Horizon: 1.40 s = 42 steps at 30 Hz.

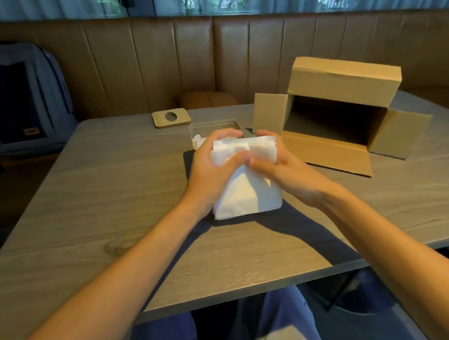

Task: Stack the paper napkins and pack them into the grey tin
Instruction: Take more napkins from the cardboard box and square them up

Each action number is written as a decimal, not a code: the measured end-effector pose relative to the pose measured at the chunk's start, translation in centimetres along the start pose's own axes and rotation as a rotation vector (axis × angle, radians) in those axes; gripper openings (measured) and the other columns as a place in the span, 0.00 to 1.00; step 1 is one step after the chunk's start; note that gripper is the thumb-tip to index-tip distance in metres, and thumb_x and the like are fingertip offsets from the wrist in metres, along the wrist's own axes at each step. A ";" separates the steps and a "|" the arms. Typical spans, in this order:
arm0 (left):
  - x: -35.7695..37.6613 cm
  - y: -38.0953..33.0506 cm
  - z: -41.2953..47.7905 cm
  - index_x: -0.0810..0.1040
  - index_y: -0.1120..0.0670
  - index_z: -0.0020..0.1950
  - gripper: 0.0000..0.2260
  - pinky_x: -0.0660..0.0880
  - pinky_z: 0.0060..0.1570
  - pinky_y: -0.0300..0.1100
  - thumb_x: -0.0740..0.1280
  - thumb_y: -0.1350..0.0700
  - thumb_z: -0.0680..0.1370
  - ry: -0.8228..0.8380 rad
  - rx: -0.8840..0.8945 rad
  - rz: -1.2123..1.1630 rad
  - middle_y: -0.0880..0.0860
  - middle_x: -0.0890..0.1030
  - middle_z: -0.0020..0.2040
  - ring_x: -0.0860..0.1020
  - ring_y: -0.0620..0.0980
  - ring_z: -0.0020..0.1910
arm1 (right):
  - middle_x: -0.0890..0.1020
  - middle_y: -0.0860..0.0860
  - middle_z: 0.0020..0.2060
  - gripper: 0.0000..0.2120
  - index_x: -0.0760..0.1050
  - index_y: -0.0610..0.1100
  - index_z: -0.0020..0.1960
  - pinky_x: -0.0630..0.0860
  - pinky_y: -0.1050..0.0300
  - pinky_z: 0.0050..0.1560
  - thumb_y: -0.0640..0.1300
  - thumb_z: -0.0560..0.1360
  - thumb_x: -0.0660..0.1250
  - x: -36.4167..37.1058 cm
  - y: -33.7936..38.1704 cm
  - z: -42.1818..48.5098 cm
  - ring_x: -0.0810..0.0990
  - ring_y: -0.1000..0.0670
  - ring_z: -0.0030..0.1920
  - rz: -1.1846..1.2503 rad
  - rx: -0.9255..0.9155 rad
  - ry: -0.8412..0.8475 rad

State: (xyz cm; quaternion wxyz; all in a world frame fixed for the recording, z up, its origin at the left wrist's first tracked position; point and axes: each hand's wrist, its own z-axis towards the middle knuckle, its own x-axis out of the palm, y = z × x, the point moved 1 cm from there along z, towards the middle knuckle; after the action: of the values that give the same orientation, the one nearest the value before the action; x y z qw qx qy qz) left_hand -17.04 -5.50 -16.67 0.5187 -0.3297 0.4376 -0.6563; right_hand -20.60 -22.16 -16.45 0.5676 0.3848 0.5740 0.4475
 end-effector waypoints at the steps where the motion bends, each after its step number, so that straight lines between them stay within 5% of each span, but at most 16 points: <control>1: 0.0 0.0 -0.1 0.76 0.41 0.55 0.14 0.80 0.47 0.37 0.75 0.56 0.75 -0.021 0.027 0.024 0.42 0.79 0.53 0.80 0.41 0.53 | 0.74 0.51 0.63 0.33 0.52 0.53 0.77 0.82 0.55 0.54 0.52 0.79 0.67 0.2 0.2 -0.1 0.79 0.50 0.60 -0.020 -0.035 -0.019; 6: -0.8 -0.4 -0.5 0.75 0.48 0.54 0.14 0.82 0.47 0.41 0.76 0.57 0.74 -0.024 0.097 -0.004 0.50 0.81 0.55 0.81 0.48 0.55 | 0.72 0.52 0.64 0.35 0.56 0.55 0.76 0.83 0.56 0.52 0.49 0.76 0.72 0.2 0.1 -0.6 0.81 0.51 0.58 0.006 -0.097 -0.074; 11: -0.7 -0.6 -1.3 0.72 0.51 0.51 0.14 0.80 0.43 0.34 0.74 0.62 0.74 0.044 0.093 -0.008 0.32 0.82 0.48 0.80 0.35 0.54 | 0.72 0.59 0.61 0.40 0.54 0.59 0.77 0.82 0.59 0.50 0.48 0.74 0.75 0.2 -0.2 -1.2 0.82 0.56 0.55 -0.039 -0.118 -0.041; 17: -0.7 -0.3 -1.6 0.76 0.47 0.53 0.14 0.80 0.49 0.35 0.76 0.59 0.73 0.010 0.108 0.009 0.39 0.80 0.53 0.79 0.36 0.55 | 0.70 0.58 0.66 0.41 0.54 0.58 0.78 0.82 0.57 0.52 0.45 0.74 0.75 0.2 0.2 -1.6 0.79 0.53 0.61 -0.095 -0.177 0.005; 20: -0.6 -0.6 -1.4 0.74 0.49 0.54 0.17 0.78 0.47 0.32 0.77 0.61 0.72 0.011 0.170 0.001 0.36 0.80 0.52 0.79 0.37 0.57 | 0.67 0.69 0.61 0.42 0.53 0.58 0.77 0.79 0.67 0.51 0.45 0.74 0.75 0.3 0.8 -1.5 0.75 0.67 0.59 -0.154 -0.208 0.000; 23: -0.4 -0.5 -1.4 0.76 0.47 0.52 0.15 0.77 0.47 0.30 0.77 0.59 0.73 0.008 0.204 0.062 0.40 0.80 0.51 0.78 0.39 0.56 | 0.66 0.66 0.63 0.42 0.53 0.57 0.77 0.74 0.74 0.50 0.44 0.73 0.76 0.2 1.1 -1.4 0.70 0.74 0.58 -0.245 -0.238 -0.004; 28: -1.0 -0.3 -0.7 0.73 0.45 0.50 0.13 0.78 0.41 0.31 0.76 0.54 0.75 -0.001 0.140 0.152 0.43 0.78 0.49 0.79 0.39 0.50 | 0.75 0.62 0.58 0.25 0.70 0.55 0.67 0.81 0.66 0.46 0.52 0.74 0.75 -0.8 2.1 -0.7 0.79 0.56 0.56 -0.478 -0.301 -0.020; 32: -1.9 -0.9 -0.2 0.70 0.44 0.65 0.26 0.81 0.48 0.40 0.78 0.50 0.71 0.117 0.056 0.120 0.42 0.74 0.60 0.77 0.44 0.58 | 0.81 0.59 0.49 0.16 0.78 0.51 0.59 0.79 0.65 0.40 0.56 0.75 0.72 -1.6 3.4 -0.2 0.81 0.57 0.48 -0.613 -0.297 -0.002; 35: -3.6 -0.3 -0.9 0.66 0.41 0.69 0.30 0.82 0.52 0.46 0.77 0.52 0.71 0.154 -0.180 -0.072 0.45 0.75 0.63 0.78 0.49 0.61 | 0.83 0.54 0.48 0.12 0.80 0.46 0.57 0.82 0.61 0.42 0.51 0.77 0.71 -2.0 3.5 -0.2 0.83 0.55 0.48 -0.382 -0.338 -0.146; 38: -4.7 0.3 -1.5 0.70 0.50 0.71 0.28 0.80 0.58 0.51 0.73 0.56 0.72 0.164 -0.422 -0.476 0.53 0.80 0.65 0.80 0.54 0.63 | 0.82 0.50 0.53 0.14 0.76 0.44 0.62 0.83 0.57 0.47 0.48 0.79 0.70 -1.5 2.8 -0.5 0.84 0.52 0.54 -0.005 -0.288 -0.206; 40: -4.5 -0.1 -1.3 0.72 0.52 0.69 0.23 0.80 0.58 0.52 0.71 0.59 0.75 0.138 -0.447 -0.627 0.54 0.81 0.64 0.81 0.54 0.62 | 0.81 0.51 0.56 0.16 0.74 0.46 0.65 0.83 0.56 0.49 0.48 0.79 0.69 -0.6 2.3 -0.6 0.83 0.51 0.56 0.103 -0.237 -0.187; 42: -4.0 -0.5 -0.9 0.74 0.50 0.66 0.18 0.80 0.58 0.53 0.71 0.60 0.77 0.101 -0.359 -0.507 0.53 0.82 0.61 0.81 0.53 0.61 | 0.82 0.51 0.57 0.16 0.74 0.47 0.66 0.83 0.54 0.51 0.48 0.80 0.68 -0.1 1.5 -0.9 0.83 0.49 0.57 0.138 -0.193 -0.119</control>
State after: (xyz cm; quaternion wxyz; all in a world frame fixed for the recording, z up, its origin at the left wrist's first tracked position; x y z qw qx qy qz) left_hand -17.07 -1.42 -16.47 0.2498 -0.4814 0.4757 -0.6925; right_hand -21.58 -21.84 -15.04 0.6030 0.3925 0.4658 0.5151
